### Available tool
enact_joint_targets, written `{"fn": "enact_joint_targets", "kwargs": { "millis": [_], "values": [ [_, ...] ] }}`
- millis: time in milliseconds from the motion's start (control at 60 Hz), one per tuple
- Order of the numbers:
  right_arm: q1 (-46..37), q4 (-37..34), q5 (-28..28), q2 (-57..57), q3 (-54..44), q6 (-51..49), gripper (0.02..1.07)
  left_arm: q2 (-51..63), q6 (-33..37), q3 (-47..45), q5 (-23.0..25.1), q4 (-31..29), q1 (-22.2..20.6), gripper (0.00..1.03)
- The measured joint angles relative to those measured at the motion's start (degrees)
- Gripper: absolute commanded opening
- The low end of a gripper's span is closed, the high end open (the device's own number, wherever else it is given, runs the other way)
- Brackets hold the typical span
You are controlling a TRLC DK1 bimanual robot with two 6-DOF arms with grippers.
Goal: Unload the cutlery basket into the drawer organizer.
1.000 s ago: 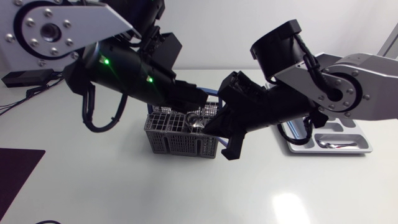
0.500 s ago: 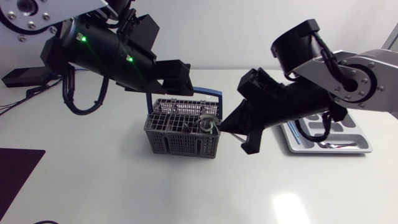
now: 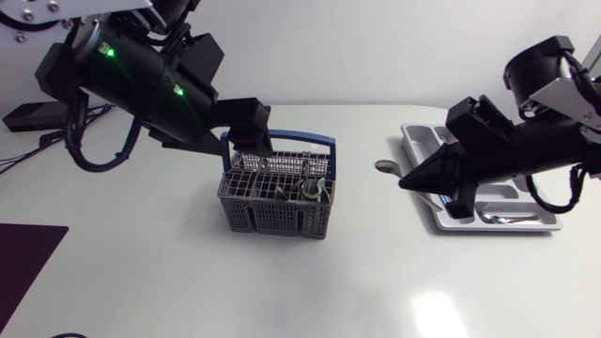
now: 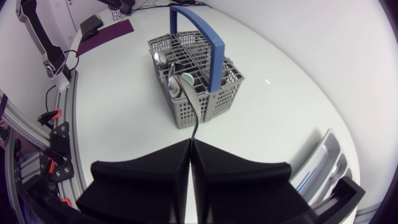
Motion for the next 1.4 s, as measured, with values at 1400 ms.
{"fn": "enact_joint_targets", "kwargs": {
  "millis": [1400],
  "values": [
    [-40.5, -4.02, 8.85, 31.71, 16.81, -49.72, 0.08, 7.32, -32.79, -1.57, -3.41, 6.43, -5.77, 0.98]
  ]
}}
